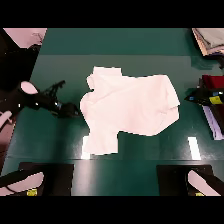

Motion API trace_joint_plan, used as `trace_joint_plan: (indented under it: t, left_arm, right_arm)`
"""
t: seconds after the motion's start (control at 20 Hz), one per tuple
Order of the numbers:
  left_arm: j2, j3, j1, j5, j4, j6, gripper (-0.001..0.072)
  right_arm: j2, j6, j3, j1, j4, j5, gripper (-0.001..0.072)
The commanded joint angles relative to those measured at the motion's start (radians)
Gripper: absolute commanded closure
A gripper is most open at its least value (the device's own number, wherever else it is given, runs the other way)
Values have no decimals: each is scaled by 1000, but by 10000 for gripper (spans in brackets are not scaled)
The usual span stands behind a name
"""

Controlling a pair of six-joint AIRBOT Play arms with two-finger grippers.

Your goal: Fold the shirts.

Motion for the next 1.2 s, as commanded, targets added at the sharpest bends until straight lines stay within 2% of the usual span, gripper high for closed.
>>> trace_joint_plan:
  t: [0.0,0.1,0.25,0.4,0.75,0.85,0.9,0.95,1.15]
  left_arm:
    - [71,-168,2,12,-75,80,208]
    - [85,-203,-16,18,-90,88,208]
    - [84,-224,-132,64,-46,82,207]
    - [84,-236,-221,141,-32,23,207]
    - [77,-237,-349,190,-33,-6,208]
    - [77,-237,-368,216,-37,-51,213]
    - [77,-237,-367,222,-45,-63,425]
    - [77,-235,-367,227,-45,-63,677]
    - [96,-202,-358,186,-32,-72,682]
  right_arm:
    - [81,-1,-56,-65,5,2,333]
    - [97,-1,-55,-82,9,1,333]
    - [99,-1,-55,-87,50,3,333]
    - [98,-2,-55,-85,83,2,333]
    - [97,-2,-55,-84,83,4,333]
    - [97,-2,-55,-84,83,5,333]
    - [97,-2,-55,-84,83,5,333]
    - [97,-2,-55,-84,83,5,333]
    - [97,-10,-55,-85,70,22,333]
